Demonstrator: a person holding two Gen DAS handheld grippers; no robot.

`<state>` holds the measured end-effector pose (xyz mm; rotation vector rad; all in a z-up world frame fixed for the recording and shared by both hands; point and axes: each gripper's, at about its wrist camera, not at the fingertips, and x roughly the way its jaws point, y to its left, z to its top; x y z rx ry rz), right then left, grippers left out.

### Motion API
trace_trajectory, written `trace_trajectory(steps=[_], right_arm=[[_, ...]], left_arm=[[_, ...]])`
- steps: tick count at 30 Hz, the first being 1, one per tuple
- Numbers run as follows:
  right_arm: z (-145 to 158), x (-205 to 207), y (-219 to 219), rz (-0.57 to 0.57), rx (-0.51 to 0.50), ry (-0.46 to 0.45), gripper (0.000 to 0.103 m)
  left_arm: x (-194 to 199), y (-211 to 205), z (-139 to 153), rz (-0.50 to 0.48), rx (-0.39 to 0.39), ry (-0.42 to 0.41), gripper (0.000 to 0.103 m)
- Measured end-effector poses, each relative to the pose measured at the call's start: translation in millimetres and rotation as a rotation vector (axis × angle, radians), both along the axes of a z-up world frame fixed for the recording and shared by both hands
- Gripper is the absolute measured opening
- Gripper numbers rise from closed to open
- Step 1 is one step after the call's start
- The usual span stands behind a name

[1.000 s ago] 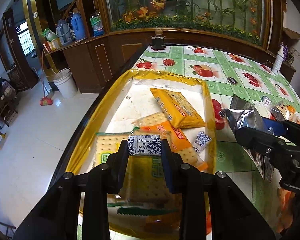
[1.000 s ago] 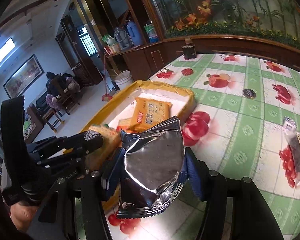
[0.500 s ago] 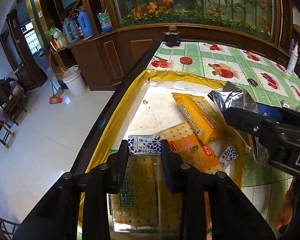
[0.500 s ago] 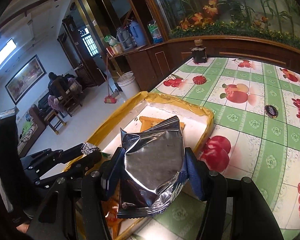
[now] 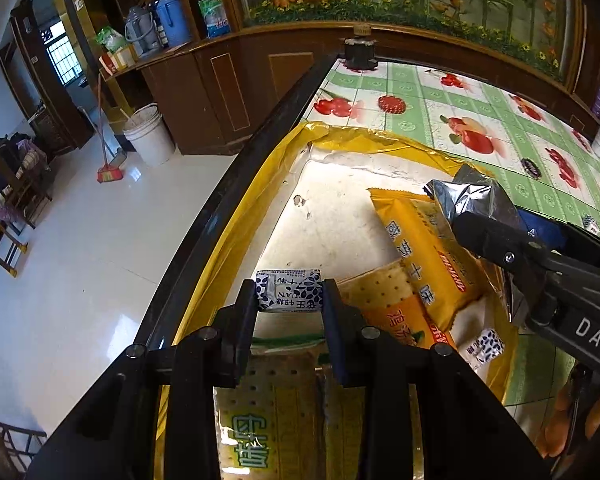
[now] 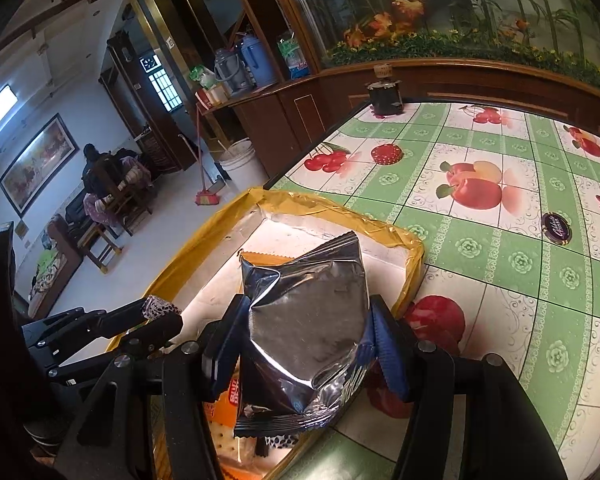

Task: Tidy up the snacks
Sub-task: 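Lower the milk box and silver foil bag into the tray with both grippers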

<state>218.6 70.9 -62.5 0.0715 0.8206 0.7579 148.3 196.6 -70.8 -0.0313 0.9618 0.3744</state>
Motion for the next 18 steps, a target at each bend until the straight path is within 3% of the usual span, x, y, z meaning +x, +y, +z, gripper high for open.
trace_trajectory(steps=[1, 3, 4, 5, 10, 18], right_arm=[[-0.4, 1.2, 1.9, 0.003, 0.0, 0.003, 0.061], [-1.6, 3.5, 5.5, 0.009, -0.004, 0.018, 0.063], [-2.1, 3.7, 6.7, 0.01, -0.004, 0.023, 0.063], [-2.3, 3.5, 7.0, 0.013, 0.002, 0.027, 0.063], [-2.0, 0.5, 2.8, 0.004, 0.01, 0.027, 0.064], [8.7, -17.1, -28.2, -0.026, 0.051, 0.013, 0.065]], left_arm=[[1.4, 0.1, -0.7, 0.006, 0.004, 0.009, 0.033], [1.3, -1.8, -1.4, 0.016, 0.013, 0.011, 0.05], [-0.1, -2.5, 0.2, 0.021, 0.023, 0.004, 0.067], [-2.6, -3.9, 2.8, 0.024, 0.039, -0.011, 0.076], [-12.9, -8.8, 16.3, 0.025, 0.086, -0.072, 0.077], [-29.1, -17.7, 23.9, 0.014, 0.056, -0.112, 0.077]])
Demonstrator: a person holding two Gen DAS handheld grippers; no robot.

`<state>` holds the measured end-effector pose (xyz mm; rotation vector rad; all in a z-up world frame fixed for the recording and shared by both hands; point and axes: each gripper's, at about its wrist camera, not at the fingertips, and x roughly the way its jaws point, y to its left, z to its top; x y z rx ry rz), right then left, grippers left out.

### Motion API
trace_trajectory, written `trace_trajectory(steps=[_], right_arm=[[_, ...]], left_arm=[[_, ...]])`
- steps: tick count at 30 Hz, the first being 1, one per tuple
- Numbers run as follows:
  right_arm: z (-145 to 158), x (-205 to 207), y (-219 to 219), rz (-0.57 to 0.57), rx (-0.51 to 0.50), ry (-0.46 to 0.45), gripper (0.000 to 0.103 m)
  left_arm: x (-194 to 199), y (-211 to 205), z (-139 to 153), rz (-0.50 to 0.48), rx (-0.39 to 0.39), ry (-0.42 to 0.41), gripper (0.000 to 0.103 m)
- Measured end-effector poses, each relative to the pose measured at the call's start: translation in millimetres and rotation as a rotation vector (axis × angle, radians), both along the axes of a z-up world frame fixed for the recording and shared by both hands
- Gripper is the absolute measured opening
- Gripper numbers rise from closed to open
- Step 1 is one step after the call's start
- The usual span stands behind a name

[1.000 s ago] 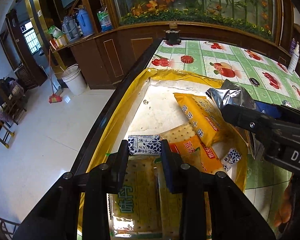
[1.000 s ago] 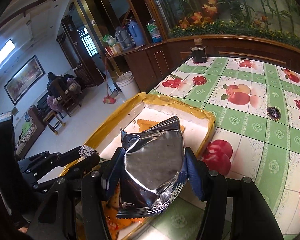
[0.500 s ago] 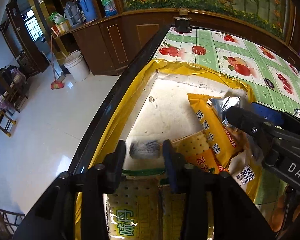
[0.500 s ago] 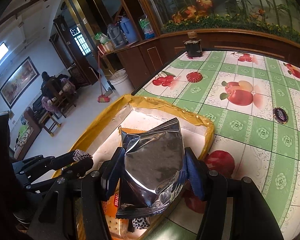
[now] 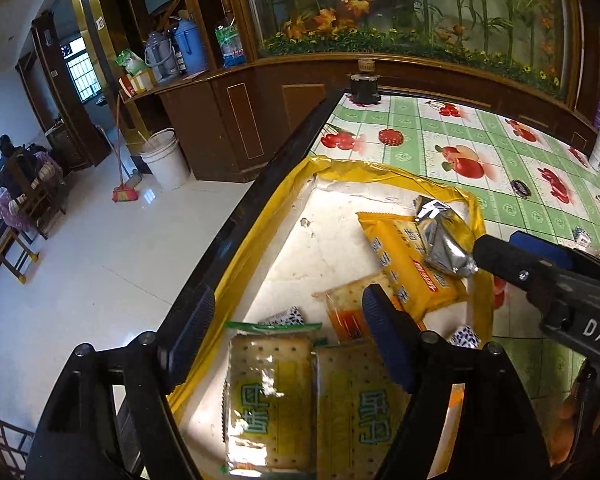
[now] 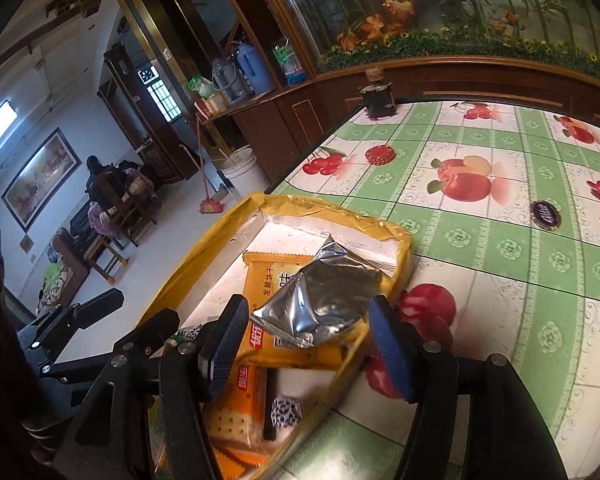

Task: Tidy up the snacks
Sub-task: 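Lower the milk box and silver foil bag into the tray with both grippers, then move both grippers from the tray toward the remaining snacks on the tablecloth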

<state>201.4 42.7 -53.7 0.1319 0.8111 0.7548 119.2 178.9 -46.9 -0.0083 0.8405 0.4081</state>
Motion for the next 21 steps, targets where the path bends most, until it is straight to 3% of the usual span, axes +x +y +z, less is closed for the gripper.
trace_trajectory(steps=[12, 21], right_arm=[[0.7, -19.3, -76.5, -0.109, 0.016, 0.013, 0.067], [-12.8, -36.9, -158.2, -0.245, 0.013, 0.041, 0.068]], left_arm=[[-6.9, -37.2, 5.3, -0.067, -0.005, 0.0, 0.077], [-5.6, -66.3, 5.5, -0.127, -0.038, 0.01, 0.077]])
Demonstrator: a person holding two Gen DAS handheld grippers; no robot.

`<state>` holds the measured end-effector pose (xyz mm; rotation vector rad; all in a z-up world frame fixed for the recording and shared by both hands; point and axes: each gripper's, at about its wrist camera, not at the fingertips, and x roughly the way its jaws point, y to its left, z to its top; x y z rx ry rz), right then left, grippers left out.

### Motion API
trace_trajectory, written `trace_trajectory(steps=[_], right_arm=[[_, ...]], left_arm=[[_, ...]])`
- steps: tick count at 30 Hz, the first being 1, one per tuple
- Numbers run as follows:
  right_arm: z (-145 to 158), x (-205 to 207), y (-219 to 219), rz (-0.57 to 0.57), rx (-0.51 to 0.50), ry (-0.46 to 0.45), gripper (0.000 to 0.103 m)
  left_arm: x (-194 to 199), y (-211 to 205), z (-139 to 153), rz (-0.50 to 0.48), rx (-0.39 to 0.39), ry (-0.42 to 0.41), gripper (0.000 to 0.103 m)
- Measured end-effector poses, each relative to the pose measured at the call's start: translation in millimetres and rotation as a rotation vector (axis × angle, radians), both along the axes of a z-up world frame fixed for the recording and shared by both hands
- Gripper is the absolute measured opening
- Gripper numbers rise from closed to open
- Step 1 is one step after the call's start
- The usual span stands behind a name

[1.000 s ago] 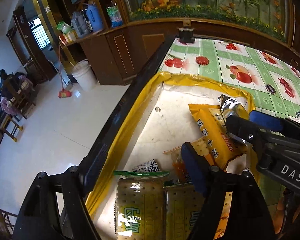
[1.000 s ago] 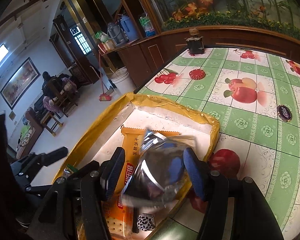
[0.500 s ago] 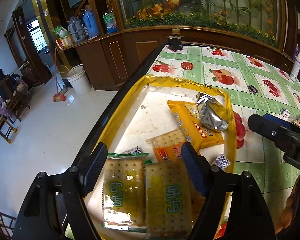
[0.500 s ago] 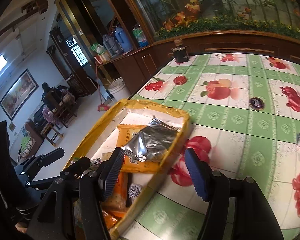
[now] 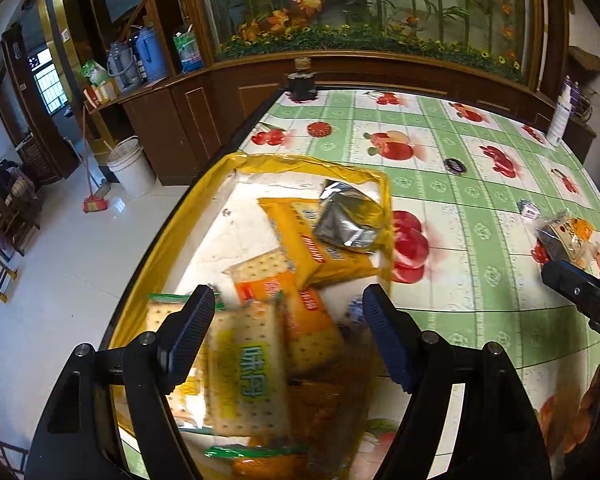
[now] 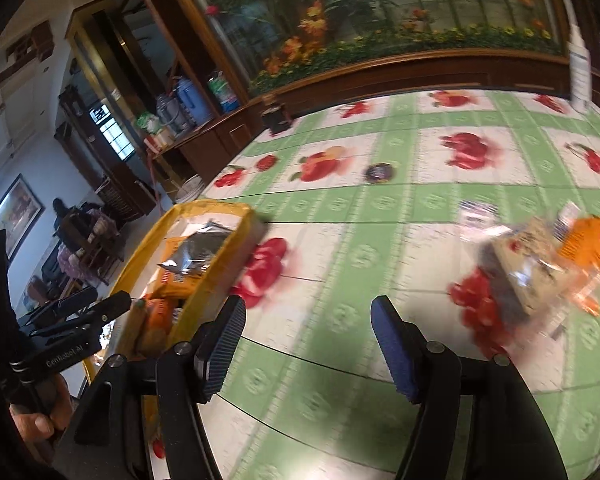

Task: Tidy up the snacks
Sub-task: 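Move both grippers from the tray toward the remaining snacks on the tablecloth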

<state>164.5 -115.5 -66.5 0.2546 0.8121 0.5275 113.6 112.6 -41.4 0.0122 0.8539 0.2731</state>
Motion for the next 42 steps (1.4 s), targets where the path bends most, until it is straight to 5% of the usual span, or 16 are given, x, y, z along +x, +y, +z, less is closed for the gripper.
trace_trajectory(steps=[15, 33, 42], right_arm=[[-16.6, -29.0, -113.7, -0.197, -0.02, 0.026, 0.069], [-17.8, -26.1, -181.4, -0.322, 0.004, 0.021, 0.069], [-17.9, -14.5, -212.3, -0.386, 0.048, 0.032, 0.07]], left_arm=[[5.2, -76.6, -4.0, -0.152, -0.01, 0.038, 0.076], [73.0, -185.7, -12.3, -0.28, -0.374, 0.138, 0.076], [128.7, -228.4, -34.4, -0.234, -0.429, 0.186, 0.076]])
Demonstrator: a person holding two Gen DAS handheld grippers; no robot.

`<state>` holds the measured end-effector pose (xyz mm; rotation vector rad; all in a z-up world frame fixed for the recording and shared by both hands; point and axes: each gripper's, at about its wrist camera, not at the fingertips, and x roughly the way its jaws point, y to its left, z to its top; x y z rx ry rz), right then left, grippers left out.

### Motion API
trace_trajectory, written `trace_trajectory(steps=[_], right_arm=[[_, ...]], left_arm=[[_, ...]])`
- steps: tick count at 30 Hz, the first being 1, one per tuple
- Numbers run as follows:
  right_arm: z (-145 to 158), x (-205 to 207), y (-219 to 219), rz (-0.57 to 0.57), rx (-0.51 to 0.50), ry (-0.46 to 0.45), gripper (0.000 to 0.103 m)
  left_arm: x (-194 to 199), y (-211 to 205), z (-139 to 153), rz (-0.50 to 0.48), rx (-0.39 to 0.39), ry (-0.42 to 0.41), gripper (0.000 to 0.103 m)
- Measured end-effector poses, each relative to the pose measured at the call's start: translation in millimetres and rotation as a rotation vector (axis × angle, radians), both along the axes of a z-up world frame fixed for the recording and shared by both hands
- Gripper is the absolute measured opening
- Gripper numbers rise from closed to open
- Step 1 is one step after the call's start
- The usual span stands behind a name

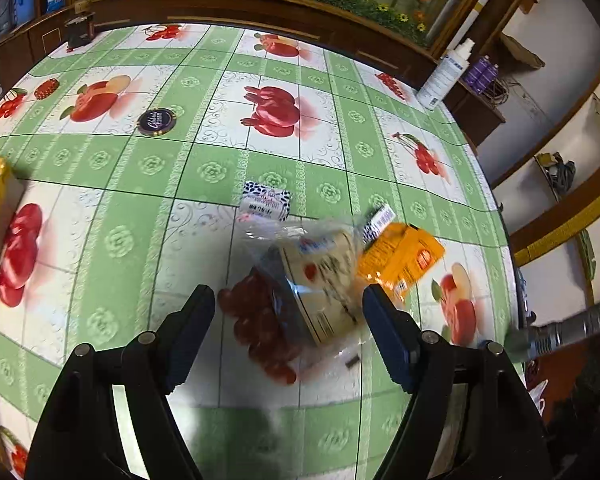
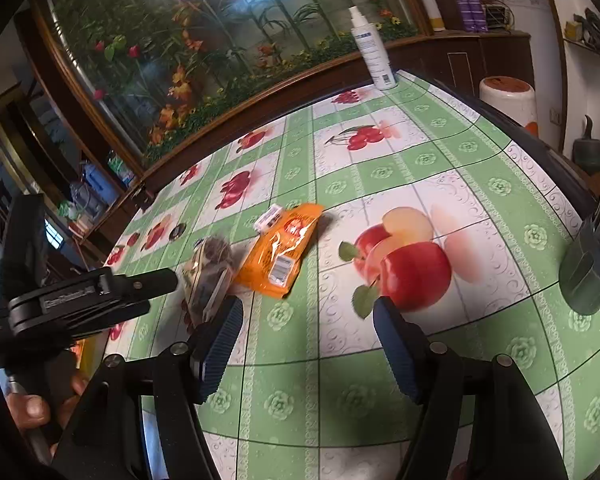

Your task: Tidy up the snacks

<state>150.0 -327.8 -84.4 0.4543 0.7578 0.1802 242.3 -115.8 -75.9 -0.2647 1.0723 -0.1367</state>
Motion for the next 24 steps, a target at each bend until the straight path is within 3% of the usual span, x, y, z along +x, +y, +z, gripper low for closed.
trace_trajectory(steps=[5, 8, 9, 11, 12, 14, 19, 21, 22, 24], right_arm=[[2.5, 19.2, -1.0, -0.011, 0.008, 0.007, 0.072], [-1.2, 36.3, 11.3, 0.009, 0.006, 0.031, 0.072], [-1.9, 41.7, 17.5, 0.016, -0.003, 0.037, 0.072], [-3.4, 52.7, 31.6, 0.023, -0.043, 0.048, 0.073], [-4.6, 58.4, 38.6, 0.025, -0.063, 0.057, 0.074], [-7.4, 67.6, 49.9, 0.026, -0.082, 0.073, 0.074], [-15.3, 89.2, 69.6, -0.012, -0.126, 0.117, 0.08], [-16.6, 94.3, 78.5, -0.021, -0.188, 0.117, 0.08], [-18.0, 96.1, 83.7, -0.016, -0.235, 0.126, 0.08], [-19.5, 96.9, 90.6, 0.0, -0.315, 0.13, 0.077]], left_arm=[[4.4, 1.7, -16.8, -0.025, -0.003, 0.01, 0.078], [-6.2, 5.0, -17.6, -0.061, 0.054, -0.018, 0.077], [-10.3, 7.2, -17.6, -0.071, 0.075, -0.028, 0.074], [-18.5, 13.6, -19.0, -0.094, 0.107, -0.034, 0.058], [-21.4, 17.1, -19.2, -0.099, 0.12, -0.036, 0.056], [-27.9, 28.3, -19.5, -0.094, 0.132, -0.034, 0.056], [-29.0, 49.5, -12.1, -0.085, 0.065, -0.018, 0.057], [-26.1, 49.0, -4.3, -0.094, 0.085, -0.044, 0.064], [-23.6, 46.5, -2.4, -0.105, 0.103, -0.052, 0.073], [-17.4, 40.5, -5.8, -0.127, 0.142, -0.04, 0.075]])
